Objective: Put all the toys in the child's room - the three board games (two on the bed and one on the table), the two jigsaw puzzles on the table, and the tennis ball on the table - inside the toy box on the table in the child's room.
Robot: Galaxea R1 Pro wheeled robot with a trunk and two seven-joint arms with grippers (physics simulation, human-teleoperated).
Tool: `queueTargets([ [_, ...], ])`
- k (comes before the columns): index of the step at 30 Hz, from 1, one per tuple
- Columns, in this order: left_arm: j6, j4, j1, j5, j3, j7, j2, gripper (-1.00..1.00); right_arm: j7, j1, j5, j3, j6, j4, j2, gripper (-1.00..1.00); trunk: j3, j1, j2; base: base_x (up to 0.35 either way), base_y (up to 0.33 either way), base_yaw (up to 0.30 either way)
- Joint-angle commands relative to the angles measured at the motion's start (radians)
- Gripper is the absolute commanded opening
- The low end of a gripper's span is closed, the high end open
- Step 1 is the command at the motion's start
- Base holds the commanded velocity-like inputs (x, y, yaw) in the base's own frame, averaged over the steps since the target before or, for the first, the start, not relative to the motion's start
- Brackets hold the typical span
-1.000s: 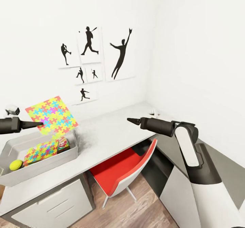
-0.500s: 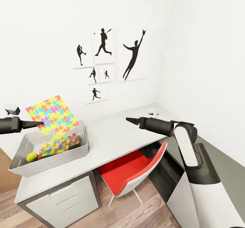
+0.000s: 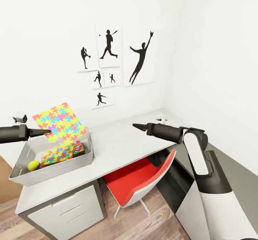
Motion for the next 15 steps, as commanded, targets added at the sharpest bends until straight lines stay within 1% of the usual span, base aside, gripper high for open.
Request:
queueTargets([
  [1, 0.004, 0.004, -0.002, 0.002, -0.003, -0.004, 0.000, -1.00, 0.010, -0.004, 0.011, 0.000, 0.003, 0.000, 0.000, 1.00, -0.002, 0.001, -0.002, 0.000, 0.000, 0.000],
  [3, 0.004, 0.014, -0.002, 0.001, -0.003, -0.004, -0.002, -1.00, 0.005, -0.019, 0.011, 0.001, 0.003, 0.001, 0.000, 1.00, -0.002, 0.001, -0.002, 0.000, 0.000, 0.058],
  [6, 0.004, 0.032, -0.002, -0.001, -0.003, -0.003, -0.014, -1.00, -0.014, -0.030, 0.010, 0.003, 0.004, 0.002, 0.001, 1.00, -0.001, 0.001, -0.002, 0.000, 0.000, 0.181],
  [7, 0.004, 0.038, -0.002, -0.001, -0.003, -0.002, -0.016, -1.00, -0.019, -0.031, 0.009, 0.004, 0.004, 0.002, 0.002, 1.00, -0.001, 0.001, -0.002, 0.000, 0.000, 0.223],
  [10, 0.004, 0.077, -0.002, -0.002, -0.004, 0.000, -0.024, -1.00, -0.047, -0.039, 0.010, 0.029, 0.005, 0.004, 0.019, 1.00, 0.001, 0.001, -0.002, 0.000, 0.000, 0.250],
  [15, 0.004, 0.105, -0.002, -0.003, -0.004, 0.006, -0.029, -1.00, -0.071, -0.062, 0.009, 0.046, 0.006, 0.008, 0.029, 1.00, 0.004, 0.001, -0.002, 0.000, 0.000, 0.266],
])
